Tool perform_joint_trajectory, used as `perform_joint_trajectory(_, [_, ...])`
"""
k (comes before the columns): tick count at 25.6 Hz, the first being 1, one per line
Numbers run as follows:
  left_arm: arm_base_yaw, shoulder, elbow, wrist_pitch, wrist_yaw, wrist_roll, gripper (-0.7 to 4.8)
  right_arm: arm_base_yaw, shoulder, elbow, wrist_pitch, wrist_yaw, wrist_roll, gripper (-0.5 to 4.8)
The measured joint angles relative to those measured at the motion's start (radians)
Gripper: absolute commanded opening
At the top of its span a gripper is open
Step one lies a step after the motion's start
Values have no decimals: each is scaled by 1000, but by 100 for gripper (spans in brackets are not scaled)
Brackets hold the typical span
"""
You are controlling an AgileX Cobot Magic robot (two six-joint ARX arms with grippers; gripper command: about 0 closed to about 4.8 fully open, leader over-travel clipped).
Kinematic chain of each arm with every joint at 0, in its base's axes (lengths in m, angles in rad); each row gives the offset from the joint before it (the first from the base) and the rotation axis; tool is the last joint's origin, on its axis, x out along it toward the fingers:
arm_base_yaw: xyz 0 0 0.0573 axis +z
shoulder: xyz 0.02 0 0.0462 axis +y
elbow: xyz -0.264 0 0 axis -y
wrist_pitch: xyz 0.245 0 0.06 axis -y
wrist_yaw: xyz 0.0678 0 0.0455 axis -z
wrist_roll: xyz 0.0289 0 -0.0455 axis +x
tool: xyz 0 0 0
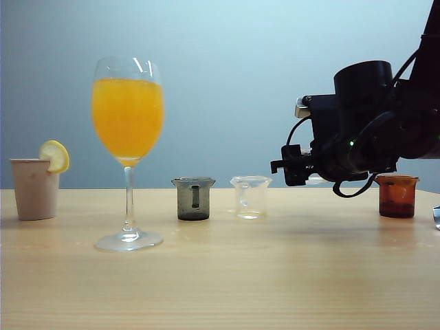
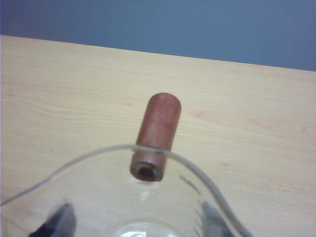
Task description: Pick up the third measuring cup from the left, pour the pineapple juice inside into the goblet, and finally put the measuring cup back in its original place.
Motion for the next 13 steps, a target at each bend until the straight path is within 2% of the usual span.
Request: perform_joint_trajectory(13, [0,11,0,1,0,0,-5,-1,77,31,-13,0,0,108])
